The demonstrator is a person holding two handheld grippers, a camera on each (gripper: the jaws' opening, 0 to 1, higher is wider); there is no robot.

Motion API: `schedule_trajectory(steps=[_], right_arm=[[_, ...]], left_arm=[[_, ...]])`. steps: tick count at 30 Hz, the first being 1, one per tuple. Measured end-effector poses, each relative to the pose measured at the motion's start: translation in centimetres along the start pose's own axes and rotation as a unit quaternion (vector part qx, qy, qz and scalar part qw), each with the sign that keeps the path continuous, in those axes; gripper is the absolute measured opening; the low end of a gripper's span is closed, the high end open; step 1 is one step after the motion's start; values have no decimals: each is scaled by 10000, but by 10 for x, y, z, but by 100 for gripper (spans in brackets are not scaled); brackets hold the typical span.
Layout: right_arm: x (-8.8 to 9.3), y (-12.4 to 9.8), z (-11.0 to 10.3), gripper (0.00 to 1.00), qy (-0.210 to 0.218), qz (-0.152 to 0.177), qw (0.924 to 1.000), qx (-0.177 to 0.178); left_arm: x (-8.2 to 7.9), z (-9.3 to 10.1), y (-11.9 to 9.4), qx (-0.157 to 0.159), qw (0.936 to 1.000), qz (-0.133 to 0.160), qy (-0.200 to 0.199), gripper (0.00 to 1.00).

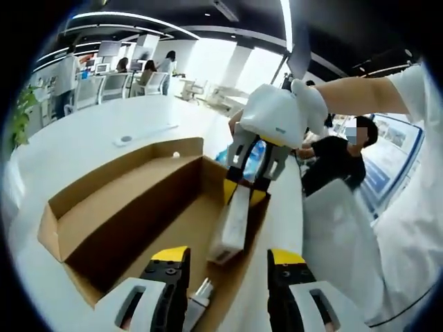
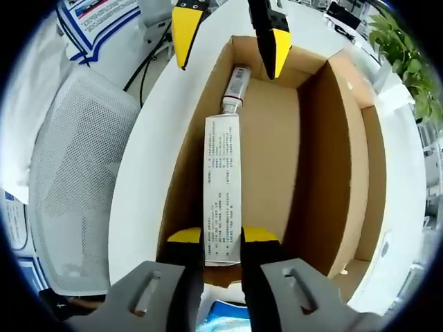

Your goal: Operate the shoe box by opening the lid, removing the specified soft item, and placing it in the target area until the item is outside and the box remains undamaged.

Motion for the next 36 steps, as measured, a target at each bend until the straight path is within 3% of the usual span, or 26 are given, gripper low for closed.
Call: schedule_trajectory(steps=[9,19,32,36], right_arm=[[-5,-36,1,17,-110,46,9997,210],[9,-74,-1,17,-81,108,9986,508],[46,-115,-2,16,-84,83,9969,780],[70,-130,-1,16,29,122,9962,863]], left_arm=[[-5,6,-8,-114,9999,26,40,45],[-17,25,-6,-224,9997,80,85,45],[-33,39,3,-436,9990,94,78,45],[-40,45,8,-523,9986,116,49,45]])
Point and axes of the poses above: the point that each gripper's makers call its tool centre point, and the gripper's own axes: y roughly forward along the fingers, z roughly to its right, x roughly out of its underside, the point moved 1 cm from there along -y, roughly backward along the fingers, and after that the axes turned 2 degrees about -x, right-handed, at the moved point
